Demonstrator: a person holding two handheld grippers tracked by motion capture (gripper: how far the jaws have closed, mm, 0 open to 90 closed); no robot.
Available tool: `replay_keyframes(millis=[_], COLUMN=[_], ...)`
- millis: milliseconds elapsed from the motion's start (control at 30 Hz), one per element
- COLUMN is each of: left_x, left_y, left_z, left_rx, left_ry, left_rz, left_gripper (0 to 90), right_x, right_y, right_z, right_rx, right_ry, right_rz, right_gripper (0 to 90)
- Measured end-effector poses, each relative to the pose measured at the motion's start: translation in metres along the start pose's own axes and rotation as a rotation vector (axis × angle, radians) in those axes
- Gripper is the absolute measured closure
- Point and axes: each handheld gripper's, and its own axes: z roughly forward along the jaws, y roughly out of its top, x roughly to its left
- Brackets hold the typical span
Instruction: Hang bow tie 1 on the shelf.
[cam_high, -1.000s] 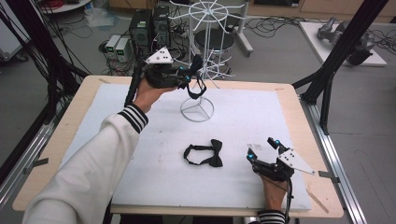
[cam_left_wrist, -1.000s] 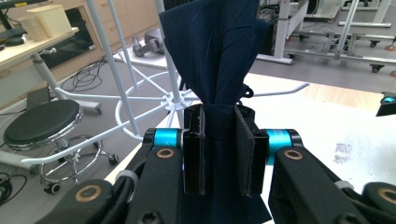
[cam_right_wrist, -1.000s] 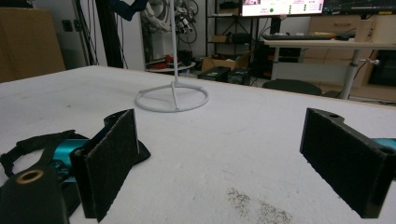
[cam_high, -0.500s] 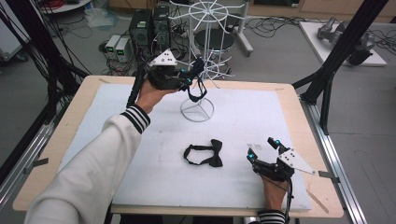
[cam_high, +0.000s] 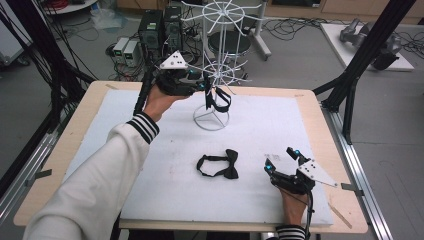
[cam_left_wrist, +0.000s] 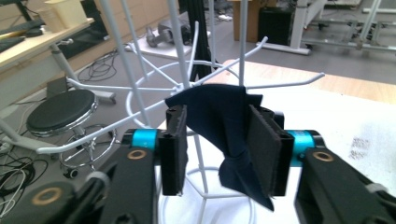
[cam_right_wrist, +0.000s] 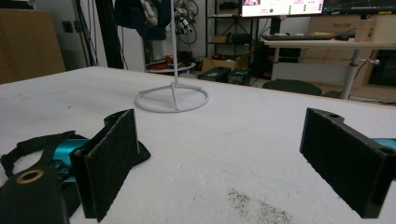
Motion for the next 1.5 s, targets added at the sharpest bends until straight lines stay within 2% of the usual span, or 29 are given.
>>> replay_keyframes(millis=[100,167,367,500,567,733,967,1033,1133,1233,1300,1367,1500], left_x=[-0.001,-0.003,-0.011,-0.016,-0.019,-0.025,-0.029,-0.031,-0.032,-0.034,-0.038,-0.040,-0.046], left_y=[0.000,-0.001,-0.009,-0.020,-0.030,-0.057,-0.106,-0.122,-0.146,-0.166,-0.180,-0.192,-0.209], left_z=[-0.007,-0.015,-0.046,-0.067,-0.081,-0.108,-0.143,-0.151,-0.161,-0.168,-0.173,-0.176,-0.180], left_rx=[-0.022,-0.034,-0.097,-0.145,-0.171,-0.173,-0.187,-0.193,-0.219,-0.221,-0.228,-0.242,-0.239], left_ry=[0.003,0.009,0.032,0.022,0.019,0.038,0.097,0.109,0.122,0.129,0.150,0.158,0.182], left_rz=[-0.030,-0.033,-0.028,-0.010,-0.005,-0.008,-0.023,-0.037,-0.084,-0.116,-0.144,-0.164,-0.178], left_gripper=[44.0,37.6,27.0,24.1,23.1,19.1,18.9,18.8,18.1,17.6,17.6,17.6,17.5], right_x=[0.000,0.000,0.000,0.000,0.000,0.000,0.001,0.000,0.000,0.000,0.000,0.001,0.001], right_y=[0.000,0.000,0.000,0.000,0.000,0.000,0.000,0.000,0.000,0.000,0.000,0.000,0.000], right_z=[0.000,0.000,-0.001,-0.001,0.000,0.000,-0.001,0.000,0.000,0.000,-0.001,-0.001,-0.001], right_rx=[-0.001,0.002,-0.002,-0.001,-0.001,-0.001,0.003,0.000,-0.001,0.000,0.000,0.000,0.000], right_ry=[-0.001,0.000,-0.005,-0.005,-0.004,-0.006,-0.007,-0.009,-0.009,-0.010,-0.012,-0.012,-0.012], right_rz=[-0.002,-0.001,0.000,-0.005,-0.004,-0.012,-0.006,-0.007,-0.006,-0.004,-0.001,-0.003,-0.002], right_gripper=[11.0,11.0,10.9,11.0,10.9,11.0,11.0,10.9,10.9,10.9,10.9,11.0,10.9])
